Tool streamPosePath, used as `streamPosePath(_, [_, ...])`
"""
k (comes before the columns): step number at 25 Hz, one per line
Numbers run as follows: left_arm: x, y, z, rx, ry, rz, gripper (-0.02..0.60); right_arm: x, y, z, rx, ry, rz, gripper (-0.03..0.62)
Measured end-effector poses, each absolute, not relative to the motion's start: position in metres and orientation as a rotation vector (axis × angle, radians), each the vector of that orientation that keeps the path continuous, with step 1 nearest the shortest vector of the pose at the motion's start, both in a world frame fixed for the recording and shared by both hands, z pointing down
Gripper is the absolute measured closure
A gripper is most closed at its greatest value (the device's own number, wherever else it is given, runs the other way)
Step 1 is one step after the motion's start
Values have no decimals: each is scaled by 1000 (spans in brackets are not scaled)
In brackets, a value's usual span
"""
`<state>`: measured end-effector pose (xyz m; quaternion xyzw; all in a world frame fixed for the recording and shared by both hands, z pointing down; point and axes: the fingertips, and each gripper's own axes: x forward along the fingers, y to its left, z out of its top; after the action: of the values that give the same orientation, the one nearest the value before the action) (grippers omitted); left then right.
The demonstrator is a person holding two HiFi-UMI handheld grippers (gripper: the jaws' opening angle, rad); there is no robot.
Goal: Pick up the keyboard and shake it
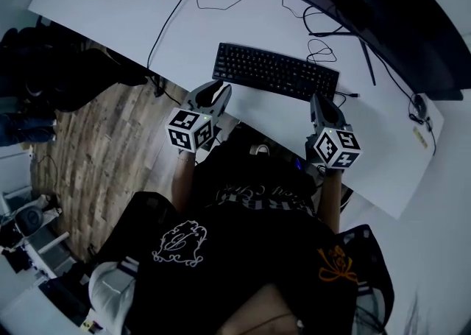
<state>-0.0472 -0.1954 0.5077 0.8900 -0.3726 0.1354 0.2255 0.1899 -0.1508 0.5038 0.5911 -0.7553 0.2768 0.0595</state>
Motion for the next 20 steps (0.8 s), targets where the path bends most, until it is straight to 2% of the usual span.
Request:
streamPosePath(3, [-51,-216,529,2423,-990,418,424,202,-163,517,1808,-2231,862,570])
streamPosePath(8, [-60,-241,573,2360,-936,515,370,220,-176,547,1790,-2150,871,533])
streamPosePath(14, [-72,-272,622,2270,-897,624,304,244,-197,581,1751,-2095,945,423])
streamPosePath(20, [-74,-286,658,2189,-823,704,265,276,-214,614,1686,-1999,954,334])
